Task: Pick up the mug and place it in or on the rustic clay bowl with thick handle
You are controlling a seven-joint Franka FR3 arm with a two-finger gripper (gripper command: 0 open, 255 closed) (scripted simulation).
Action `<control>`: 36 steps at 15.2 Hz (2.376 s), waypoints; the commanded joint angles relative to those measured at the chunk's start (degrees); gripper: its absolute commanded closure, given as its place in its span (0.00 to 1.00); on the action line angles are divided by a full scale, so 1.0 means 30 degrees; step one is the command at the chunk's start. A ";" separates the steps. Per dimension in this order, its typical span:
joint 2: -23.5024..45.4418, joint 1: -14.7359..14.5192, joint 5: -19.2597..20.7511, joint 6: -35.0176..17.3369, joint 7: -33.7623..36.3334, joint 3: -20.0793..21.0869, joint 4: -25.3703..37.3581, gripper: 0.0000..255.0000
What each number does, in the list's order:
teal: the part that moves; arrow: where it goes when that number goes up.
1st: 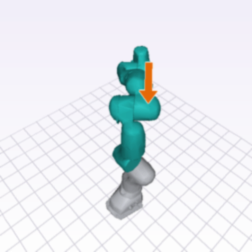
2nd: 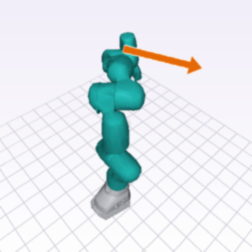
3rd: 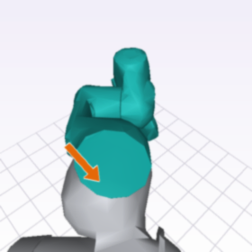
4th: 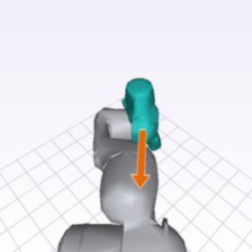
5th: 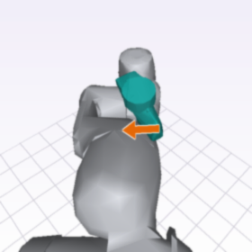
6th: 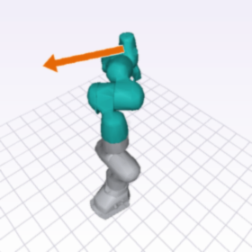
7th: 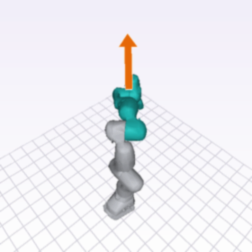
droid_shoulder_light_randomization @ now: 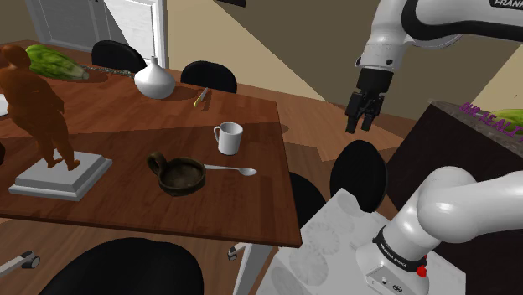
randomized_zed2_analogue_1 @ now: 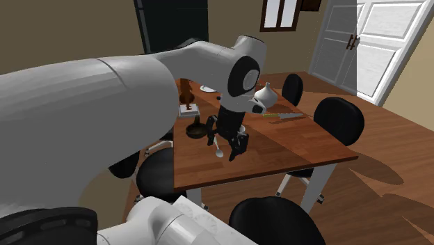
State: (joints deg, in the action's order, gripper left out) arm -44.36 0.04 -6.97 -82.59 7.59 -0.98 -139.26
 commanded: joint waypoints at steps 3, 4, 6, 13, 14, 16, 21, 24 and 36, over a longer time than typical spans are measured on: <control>0.1131 -0.0100 -0.0089 -0.1339 -0.0019 0.0207 0.0063 0.00; 0.1719 -0.0148 -0.0128 -0.1991 -0.0027 0.0309 0.0136 0.00; 0.2937 -0.0241 -0.0193 -0.3255 -0.0034 0.0504 0.0362 0.00; 0.7487 -0.0507 -0.0238 -0.7143 0.0033 0.1124 0.1974 0.00; 0.8158 -0.0536 -0.0217 -0.7619 0.0057 0.1205 0.2305 0.00; 0.9508 -0.0596 -0.0148 -0.8506 0.0120 0.1355 0.3039 0.00; 1.2903 -0.0733 0.0171 -1.0323 0.0360 0.1688 0.5287 0.00; 1.4946 -0.0835 0.0462 -1.1131 0.0556 0.1838 0.6919 0.00; 2.1199 -0.1361 0.1557 -1.2878 0.1202 0.1991 1.2523 0.00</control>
State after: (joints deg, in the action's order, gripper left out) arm 18.54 -3.95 -2.38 -120.68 11.10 4.98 -101.92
